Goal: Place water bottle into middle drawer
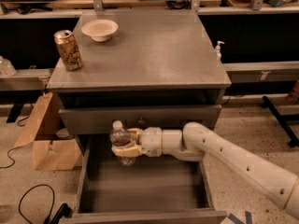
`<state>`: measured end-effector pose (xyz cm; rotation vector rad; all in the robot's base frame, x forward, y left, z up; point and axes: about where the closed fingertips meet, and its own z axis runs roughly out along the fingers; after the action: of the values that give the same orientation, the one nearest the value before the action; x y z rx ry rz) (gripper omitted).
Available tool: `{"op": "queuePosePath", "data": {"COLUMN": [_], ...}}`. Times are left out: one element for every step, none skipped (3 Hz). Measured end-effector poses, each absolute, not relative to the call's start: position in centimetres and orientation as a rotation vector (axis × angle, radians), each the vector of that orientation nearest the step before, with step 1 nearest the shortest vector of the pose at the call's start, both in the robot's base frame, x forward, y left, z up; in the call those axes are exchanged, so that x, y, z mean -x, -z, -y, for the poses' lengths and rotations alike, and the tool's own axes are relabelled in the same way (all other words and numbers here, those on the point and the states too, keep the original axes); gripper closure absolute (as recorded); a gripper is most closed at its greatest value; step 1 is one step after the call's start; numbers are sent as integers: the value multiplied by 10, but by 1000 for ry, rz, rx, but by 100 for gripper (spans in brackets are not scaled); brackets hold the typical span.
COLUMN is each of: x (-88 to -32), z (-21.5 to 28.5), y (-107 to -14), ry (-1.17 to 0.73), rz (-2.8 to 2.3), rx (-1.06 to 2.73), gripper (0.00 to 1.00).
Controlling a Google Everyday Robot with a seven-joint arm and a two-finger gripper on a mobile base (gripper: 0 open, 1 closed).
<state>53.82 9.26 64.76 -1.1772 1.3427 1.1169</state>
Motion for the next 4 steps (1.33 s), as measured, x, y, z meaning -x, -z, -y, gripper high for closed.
{"op": "queuePosePath", "data": {"x": [-528,-531,-538,-544], "z": [-103,-116,-125,-130], "y": [-581,-527,-486,-458], "ry": [-1148,-1164,-1173,-1178], "rz": [-1321,-1297,-1292,-1298], "rx": [1190,1201,1205,1215], "gripper": [100,100,100,100]}}
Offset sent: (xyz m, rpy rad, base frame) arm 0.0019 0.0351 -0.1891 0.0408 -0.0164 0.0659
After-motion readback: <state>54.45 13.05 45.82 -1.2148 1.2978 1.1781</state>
